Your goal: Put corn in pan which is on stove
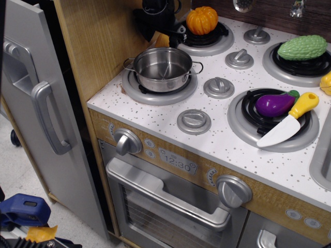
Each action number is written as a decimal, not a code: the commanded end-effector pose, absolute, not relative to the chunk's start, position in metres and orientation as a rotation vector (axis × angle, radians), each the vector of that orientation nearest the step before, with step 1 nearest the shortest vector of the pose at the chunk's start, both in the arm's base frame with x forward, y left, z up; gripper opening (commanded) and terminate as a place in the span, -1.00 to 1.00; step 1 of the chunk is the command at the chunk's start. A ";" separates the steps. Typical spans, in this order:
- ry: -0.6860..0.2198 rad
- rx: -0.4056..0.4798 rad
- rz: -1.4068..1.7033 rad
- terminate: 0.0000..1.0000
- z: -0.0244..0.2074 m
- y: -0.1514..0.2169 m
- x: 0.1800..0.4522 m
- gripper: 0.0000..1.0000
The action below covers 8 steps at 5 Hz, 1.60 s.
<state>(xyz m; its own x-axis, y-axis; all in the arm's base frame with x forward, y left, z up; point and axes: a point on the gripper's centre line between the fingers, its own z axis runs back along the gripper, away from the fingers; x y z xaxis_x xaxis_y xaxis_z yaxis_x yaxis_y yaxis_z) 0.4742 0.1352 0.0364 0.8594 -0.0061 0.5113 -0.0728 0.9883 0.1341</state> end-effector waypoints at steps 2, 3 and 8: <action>-0.618 0.157 0.011 -1.00 0.054 0.151 0.499 1.00; -0.627 0.148 0.013 -1.00 0.050 0.154 0.505 1.00; -0.624 0.291 0.010 -1.00 0.117 0.138 0.503 -1.00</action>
